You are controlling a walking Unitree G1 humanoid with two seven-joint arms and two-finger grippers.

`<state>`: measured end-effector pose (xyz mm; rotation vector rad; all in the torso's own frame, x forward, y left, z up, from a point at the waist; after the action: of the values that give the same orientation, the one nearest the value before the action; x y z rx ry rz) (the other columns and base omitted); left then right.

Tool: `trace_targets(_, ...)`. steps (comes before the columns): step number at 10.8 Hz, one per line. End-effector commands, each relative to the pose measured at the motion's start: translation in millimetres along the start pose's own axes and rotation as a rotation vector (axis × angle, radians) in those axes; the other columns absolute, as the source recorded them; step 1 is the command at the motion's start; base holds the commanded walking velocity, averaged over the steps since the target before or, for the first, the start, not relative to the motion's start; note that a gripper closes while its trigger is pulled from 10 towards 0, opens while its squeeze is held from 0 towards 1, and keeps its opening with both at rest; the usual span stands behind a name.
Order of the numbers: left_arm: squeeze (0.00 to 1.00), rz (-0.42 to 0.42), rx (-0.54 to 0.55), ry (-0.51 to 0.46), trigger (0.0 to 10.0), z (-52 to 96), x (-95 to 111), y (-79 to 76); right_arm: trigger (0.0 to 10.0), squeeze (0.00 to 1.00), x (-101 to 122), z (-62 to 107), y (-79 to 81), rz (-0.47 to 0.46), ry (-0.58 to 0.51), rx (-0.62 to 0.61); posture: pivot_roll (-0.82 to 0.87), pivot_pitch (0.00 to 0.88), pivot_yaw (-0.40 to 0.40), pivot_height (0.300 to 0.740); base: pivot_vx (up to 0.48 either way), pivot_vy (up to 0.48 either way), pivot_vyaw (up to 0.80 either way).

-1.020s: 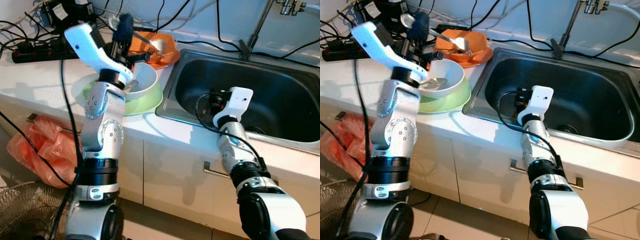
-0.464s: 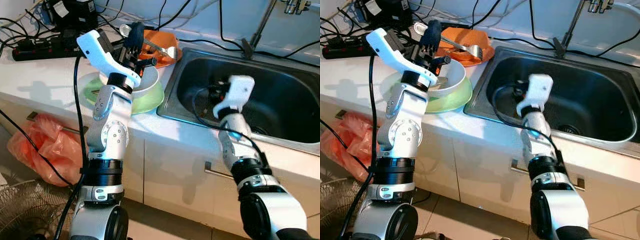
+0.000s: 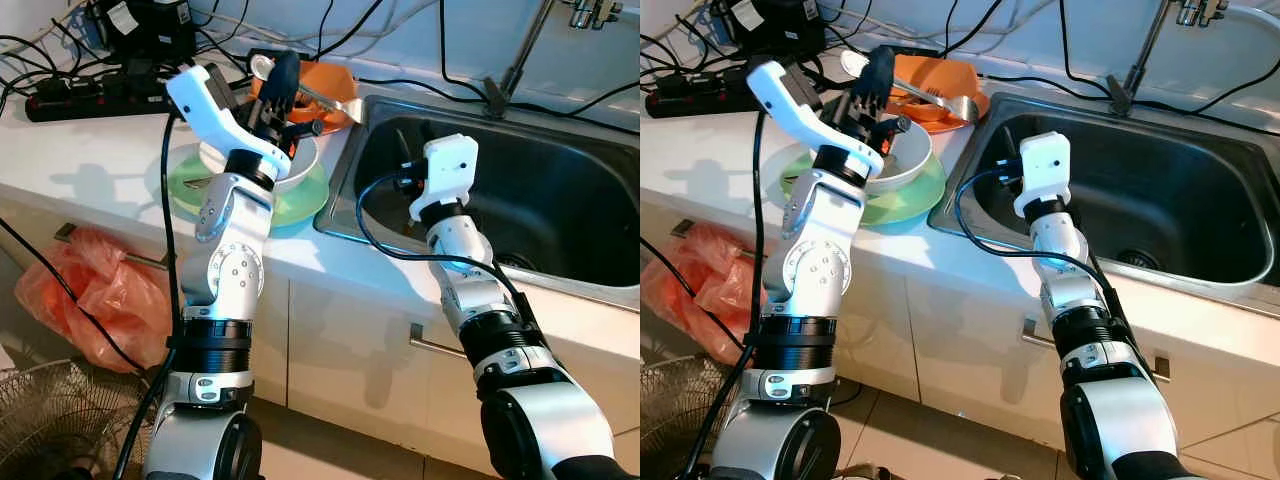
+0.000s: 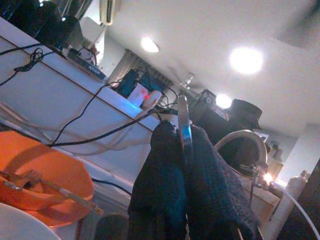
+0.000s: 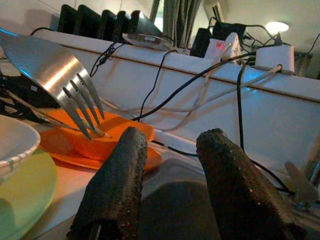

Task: Kitchen organization

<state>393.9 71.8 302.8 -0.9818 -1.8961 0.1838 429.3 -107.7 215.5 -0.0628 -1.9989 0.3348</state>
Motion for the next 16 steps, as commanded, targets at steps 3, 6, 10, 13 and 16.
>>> trace_targets(3, 0.0, 0.03, -0.047, 0.012, 10.0, -6.1, -2.8, -13.9, 10.0, 0.0, 3.1, 4.6, 8.6, 0.052, -0.033, 0.041, 0.06, 0.035, -0.036, 0.74, 0.0, 0.0, 0.0)
trace_targets(6, 0.0, 0.057, -0.055, -0.016, 10.0, -7.2, 1.6, -15.9, 10.0, 0.0, 3.0, 7.5, 18.9, 0.054, -0.042, 0.069, 0.06, 0.031, -0.032, 0.74, 0.0, 0.0, 0.0)
trace_targets(10, 0.0, 0.088, -0.067, 0.0, 10.0, -8.0, -5.1, -20.4, 10.0, 0.0, 7.1, 8.7, 29.6, 0.042, -0.063, 0.098, 0.05, 0.032, -0.032, 0.74, 0.0, 0.0, 0.0)
trace_targets(13, 0.0, 0.093, -0.075, 0.05, 10.0, -6.6, -18.0, -23.8, 10.0, 0.0, 8.9, 7.0, 31.9, 0.038, -0.067, 0.099, 0.05, 0.035, -0.03, 0.74, 0.0, 0.0, 0.0)
trace_targets(16, 0.0, 0.093, -0.084, 0.085, 10.0, -6.3, -27.1, -26.4, 10.0, 0.0, 9.8, 5.5, 30.4, 0.039, -0.067, 0.089, 0.05, 0.037, -0.029, 0.74, 0.0, 0.0, 0.0)
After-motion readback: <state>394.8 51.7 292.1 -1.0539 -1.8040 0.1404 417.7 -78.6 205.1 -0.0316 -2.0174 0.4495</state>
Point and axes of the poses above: a point about 5 cm out from each wrist's last joint towards the gripper, its own z axis pointing back from the gripper into the wrist, its own x axis along the axis of the wrist's last joint, y = z × x, the point moved 6 cm from there along -z, pointing out of the wrist towards the gripper, and after that the axes turned 4 degrees about z, right-handed, at the moved point
